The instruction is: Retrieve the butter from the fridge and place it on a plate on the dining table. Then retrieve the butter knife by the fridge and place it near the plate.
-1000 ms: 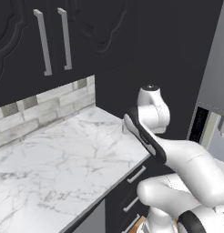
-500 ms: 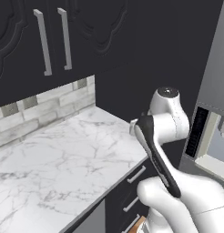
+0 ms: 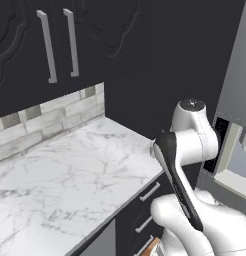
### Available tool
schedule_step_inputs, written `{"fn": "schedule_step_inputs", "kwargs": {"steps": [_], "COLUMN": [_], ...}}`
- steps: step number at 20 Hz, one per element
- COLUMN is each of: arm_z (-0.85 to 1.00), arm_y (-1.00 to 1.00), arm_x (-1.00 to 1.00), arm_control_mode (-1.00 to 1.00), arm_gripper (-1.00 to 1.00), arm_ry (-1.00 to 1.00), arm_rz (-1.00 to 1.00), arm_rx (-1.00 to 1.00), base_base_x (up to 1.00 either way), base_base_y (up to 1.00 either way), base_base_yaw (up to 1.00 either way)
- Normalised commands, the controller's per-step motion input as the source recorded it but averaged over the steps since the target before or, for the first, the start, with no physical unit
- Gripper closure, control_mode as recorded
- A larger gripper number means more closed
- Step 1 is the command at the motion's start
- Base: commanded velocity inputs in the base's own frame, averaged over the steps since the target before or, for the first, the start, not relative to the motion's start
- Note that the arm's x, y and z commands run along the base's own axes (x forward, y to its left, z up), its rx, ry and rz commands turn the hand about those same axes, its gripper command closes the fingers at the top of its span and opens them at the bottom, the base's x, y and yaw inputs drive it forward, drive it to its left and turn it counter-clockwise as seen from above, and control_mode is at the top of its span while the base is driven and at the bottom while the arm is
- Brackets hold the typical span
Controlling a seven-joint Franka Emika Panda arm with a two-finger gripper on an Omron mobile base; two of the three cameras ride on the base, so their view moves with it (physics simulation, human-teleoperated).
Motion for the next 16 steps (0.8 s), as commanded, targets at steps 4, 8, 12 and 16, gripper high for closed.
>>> {"fn": "schedule_step_inputs", "kwargs": {"steps": [4, 8, 12, 16], "arm_z": [-0.16, 0.0, 0.0, 0.0], "arm_y": [-0.3, 0.0, 0.0, 0.0], "arm_x": [-0.25, -0.02, -0.1, -0.28], "arm_control_mode": [-1.0, -1.0, -1.0, 1.0], "arm_gripper": [1.0, 1.0, 1.0, 1.0], "arm_ry": [0.0, 0.0, 0.0, 0.0], "arm_rz": [0.15, 0.0, 0.0, 0.0], "arm_rx": [-0.02, 0.0, 0.0, 0.0], "base_base_x": [0.0, 0.0, 0.0, -0.43], "base_base_y": [0.0, 0.0, 0.0, 0.01], "base_base_yaw": [0.0, 0.0, 0.0, 0.0]}}
